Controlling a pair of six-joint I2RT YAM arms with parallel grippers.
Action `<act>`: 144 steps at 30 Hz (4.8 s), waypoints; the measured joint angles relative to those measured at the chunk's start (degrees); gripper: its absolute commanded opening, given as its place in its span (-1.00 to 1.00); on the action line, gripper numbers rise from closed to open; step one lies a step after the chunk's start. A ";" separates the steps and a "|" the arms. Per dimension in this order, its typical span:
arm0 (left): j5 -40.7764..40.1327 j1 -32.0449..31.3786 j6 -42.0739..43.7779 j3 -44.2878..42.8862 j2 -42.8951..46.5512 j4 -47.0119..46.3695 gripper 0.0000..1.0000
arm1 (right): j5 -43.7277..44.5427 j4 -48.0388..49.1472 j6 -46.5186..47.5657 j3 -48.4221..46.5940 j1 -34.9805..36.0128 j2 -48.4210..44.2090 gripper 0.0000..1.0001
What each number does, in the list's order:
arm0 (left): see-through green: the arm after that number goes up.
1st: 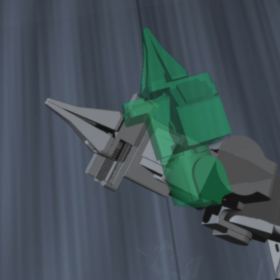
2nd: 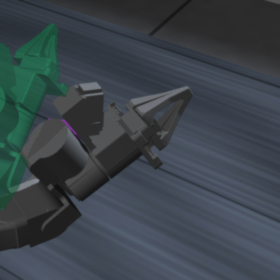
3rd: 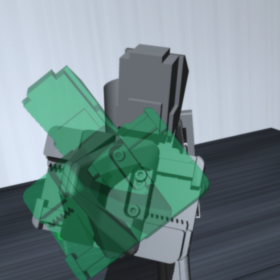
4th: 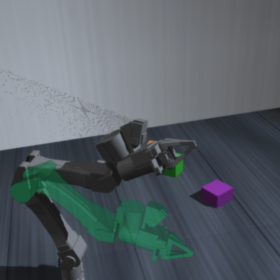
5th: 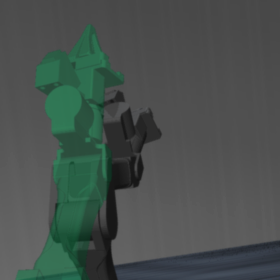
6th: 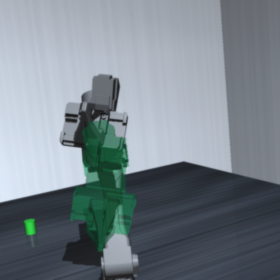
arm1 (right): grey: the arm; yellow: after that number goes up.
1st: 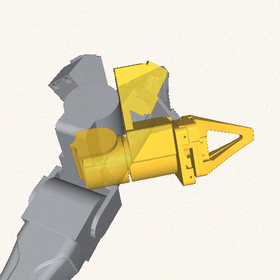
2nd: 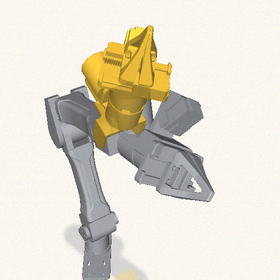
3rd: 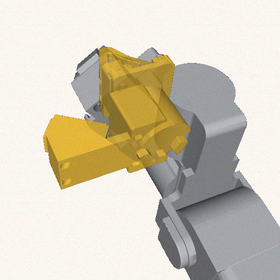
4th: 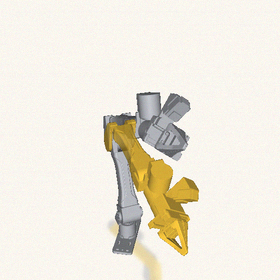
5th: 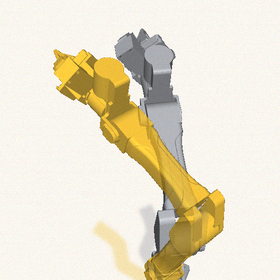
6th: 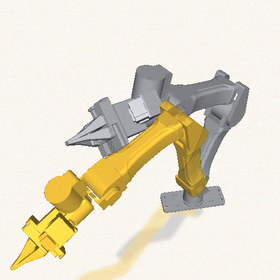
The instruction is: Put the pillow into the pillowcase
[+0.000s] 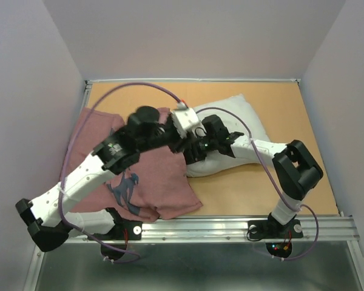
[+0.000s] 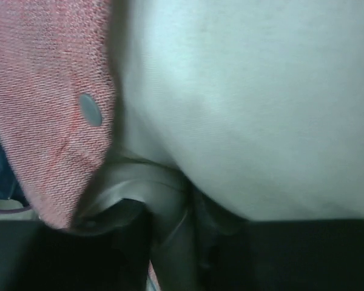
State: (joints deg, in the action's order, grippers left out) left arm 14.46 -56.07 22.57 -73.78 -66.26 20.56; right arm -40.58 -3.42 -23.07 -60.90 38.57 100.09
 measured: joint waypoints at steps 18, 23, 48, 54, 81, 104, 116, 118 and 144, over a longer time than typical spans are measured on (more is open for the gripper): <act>-12.22 14.69 -36.92 -0.83 -14.93 8.94 0.24 | 21.33 -13.07 15.45 -7.04 -7.39 -20.72 0.21; -18.67 14.69 -37.29 -0.83 -17.49 10.99 0.19 | 18.01 -14.03 16.87 -6.95 -7.43 -11.15 0.03; -10.10 12.63 -32.46 -19.12 -29.24 12.48 0.23 | 4.90 -12.72 14.91 -5.62 -9.42 -5.66 -0.12; -18.78 12.55 -32.04 -11.17 -23.43 13.70 0.59 | 4.68 -12.11 13.51 -5.29 -9.20 -5.66 -0.09; -4.26 15.26 -31.32 -32.04 -33.07 12.90 -1.00 | 1.29 -8.55 8.48 -3.76 -9.03 -6.16 -0.15; -15.69 22.99 -32.44 -7.06 -14.80 15.23 0.27 | 9.35 -12.04 12.98 -10.56 -17.68 -17.05 0.51; -10.27 26.40 -24.17 -10.16 -32.70 17.62 0.12 | 12.92 -12.72 25.46 -1.57 -18.91 -8.52 0.18; -8.76 25.94 -21.46 -20.24 -40.81 18.49 0.11 | 10.08 -12.44 25.46 0.00 -20.35 -10.40 0.17; -21.86 15.93 -12.33 -17.16 -20.68 9.31 0.96 | 4.07 -22.10 21.79 -5.20 -22.49 -20.63 1.00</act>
State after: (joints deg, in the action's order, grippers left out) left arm -7.40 -40.14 10.24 -90.94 -86.94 29.87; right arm -36.51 -25.52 -1.28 -66.11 16.08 79.46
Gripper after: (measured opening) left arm 0.982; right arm 0.995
